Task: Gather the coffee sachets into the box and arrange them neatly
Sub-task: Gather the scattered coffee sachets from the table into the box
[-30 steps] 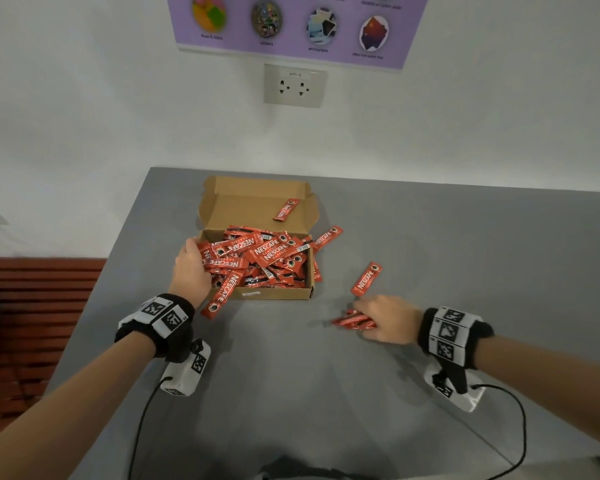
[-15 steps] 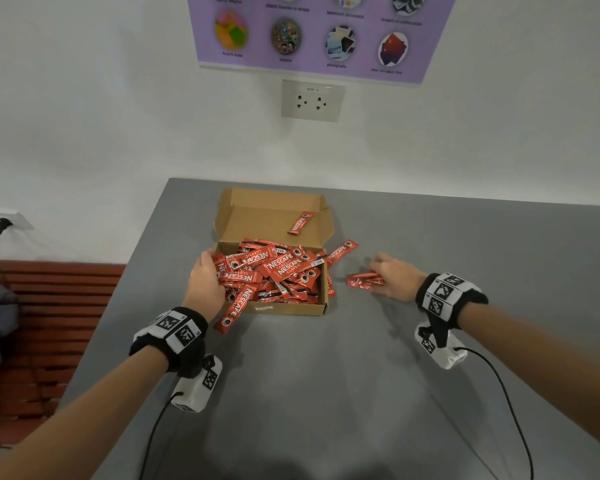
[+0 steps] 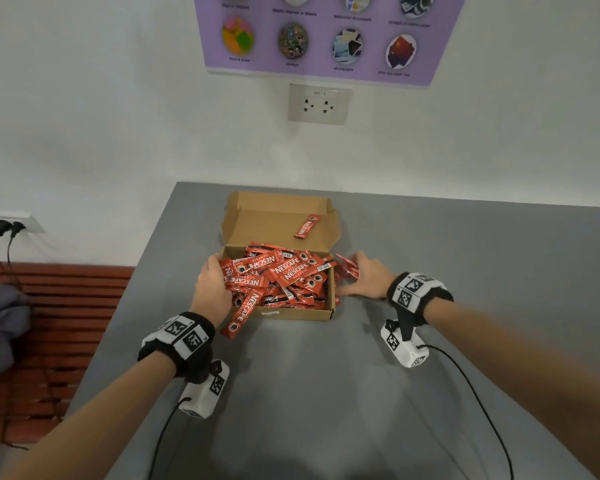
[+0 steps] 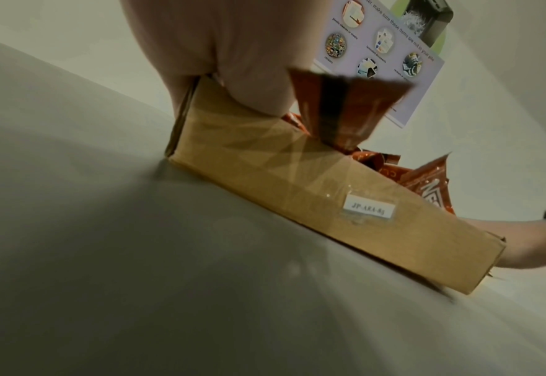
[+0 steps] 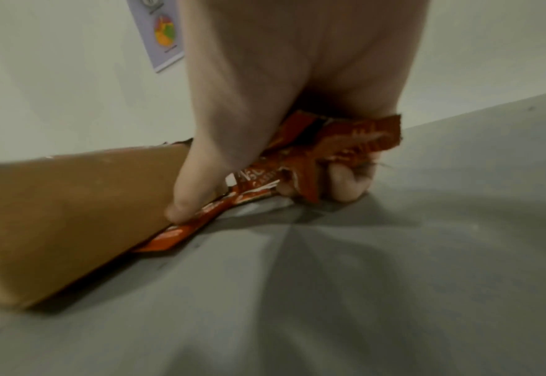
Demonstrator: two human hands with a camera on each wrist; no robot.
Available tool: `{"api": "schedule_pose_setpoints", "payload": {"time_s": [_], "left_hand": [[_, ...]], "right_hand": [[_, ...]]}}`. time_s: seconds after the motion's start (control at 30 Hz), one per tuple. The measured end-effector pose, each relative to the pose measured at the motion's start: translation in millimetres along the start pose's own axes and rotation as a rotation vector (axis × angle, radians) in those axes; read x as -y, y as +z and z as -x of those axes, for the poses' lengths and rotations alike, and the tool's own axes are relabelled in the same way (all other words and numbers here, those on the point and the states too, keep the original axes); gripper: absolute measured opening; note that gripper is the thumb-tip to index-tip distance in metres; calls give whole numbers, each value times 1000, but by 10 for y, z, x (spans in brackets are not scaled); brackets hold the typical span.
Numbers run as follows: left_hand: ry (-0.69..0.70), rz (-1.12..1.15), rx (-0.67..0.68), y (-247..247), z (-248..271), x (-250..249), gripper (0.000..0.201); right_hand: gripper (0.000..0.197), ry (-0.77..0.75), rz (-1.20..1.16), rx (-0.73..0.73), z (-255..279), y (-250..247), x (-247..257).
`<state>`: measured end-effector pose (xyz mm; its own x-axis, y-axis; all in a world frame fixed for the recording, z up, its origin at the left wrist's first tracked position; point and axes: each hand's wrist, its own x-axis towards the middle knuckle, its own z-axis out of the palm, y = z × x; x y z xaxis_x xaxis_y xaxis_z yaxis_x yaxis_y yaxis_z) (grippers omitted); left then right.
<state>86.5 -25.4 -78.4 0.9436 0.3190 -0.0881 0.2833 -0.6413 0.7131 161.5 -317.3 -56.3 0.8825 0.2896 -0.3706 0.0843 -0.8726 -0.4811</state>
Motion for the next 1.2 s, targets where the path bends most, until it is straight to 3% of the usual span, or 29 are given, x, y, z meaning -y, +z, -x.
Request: {"api": "schedule_pose_setpoints", "payload": {"time_s": [0.07,0.17,0.37,0.53,0.63,0.77,0.9,1.07,1.2], "left_hand": [[1,0,0,-9,7,-16,49],[8,-21,3,-13,4,-19,50],[40,-33,-10,-13,-5,2,50],[41,-41,-3,-20,18,-19,48],[36,-40,-3,-20,12,-21,49],[26,-44,2,-27,20,-39,51],[40,-44,-16,-34,33,-53,48],[52,-14,-30,-10,13,-11,38],[29,-4,-19,-16,18,-29,48]], "right_hand": [[62,26,2,-27,29,90,5],[26,55,-7,-71,46,190,61],[29,53,14,-68,166,136,95],[27,64,22,-234,318,-226,121],[22,-90,-12,-332,450,-412,470],[14,-372,16,-124,398,-274,1091],[5,-452,178,158,147,-1,1538],[23,-522,477,63,-50,133,1775],[54,-496,468,103,-151,70,1681]]}}
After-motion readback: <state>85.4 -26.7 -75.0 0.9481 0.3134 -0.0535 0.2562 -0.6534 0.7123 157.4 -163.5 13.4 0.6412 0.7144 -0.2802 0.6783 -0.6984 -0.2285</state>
